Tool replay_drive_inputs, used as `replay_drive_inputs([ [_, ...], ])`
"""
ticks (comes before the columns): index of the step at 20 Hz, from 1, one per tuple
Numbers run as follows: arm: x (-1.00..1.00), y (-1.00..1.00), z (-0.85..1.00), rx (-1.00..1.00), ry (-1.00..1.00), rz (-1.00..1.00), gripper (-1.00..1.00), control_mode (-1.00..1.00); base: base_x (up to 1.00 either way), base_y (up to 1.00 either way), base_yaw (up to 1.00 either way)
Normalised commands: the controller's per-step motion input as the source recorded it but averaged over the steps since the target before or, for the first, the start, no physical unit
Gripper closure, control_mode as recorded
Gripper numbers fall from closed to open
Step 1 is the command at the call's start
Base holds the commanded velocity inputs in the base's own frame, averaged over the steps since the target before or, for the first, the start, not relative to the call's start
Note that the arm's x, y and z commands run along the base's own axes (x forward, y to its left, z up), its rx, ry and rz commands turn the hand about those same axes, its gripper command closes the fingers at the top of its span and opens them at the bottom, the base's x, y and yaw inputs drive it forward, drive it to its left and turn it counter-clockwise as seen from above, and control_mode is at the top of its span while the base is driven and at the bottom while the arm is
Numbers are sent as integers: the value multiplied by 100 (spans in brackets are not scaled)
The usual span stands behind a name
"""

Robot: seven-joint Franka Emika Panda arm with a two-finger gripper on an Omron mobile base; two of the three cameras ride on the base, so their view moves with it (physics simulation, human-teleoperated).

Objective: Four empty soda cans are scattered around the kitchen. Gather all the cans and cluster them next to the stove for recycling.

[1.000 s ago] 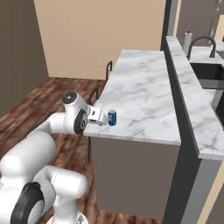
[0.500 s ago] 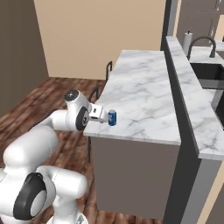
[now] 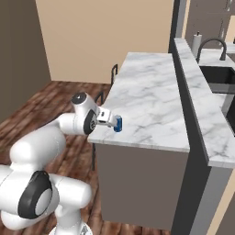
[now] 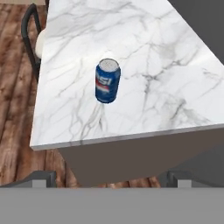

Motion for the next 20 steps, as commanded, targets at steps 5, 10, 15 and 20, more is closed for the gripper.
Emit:
replay_drive_inputs([
  [5, 14, -9, 0, 2, 0, 0, -100, -100, 0, 0, 0],
  [10, 12, -5, 0, 5, 0, 0, -100, -100, 0, 0, 0],
  [15, 11, -4, 0, 6, 0, 0, -100, -100, 0, 0, 0],
  [20, 14, 0, -2, 8, 0, 0, -100, -100, 0, 0, 0],
])
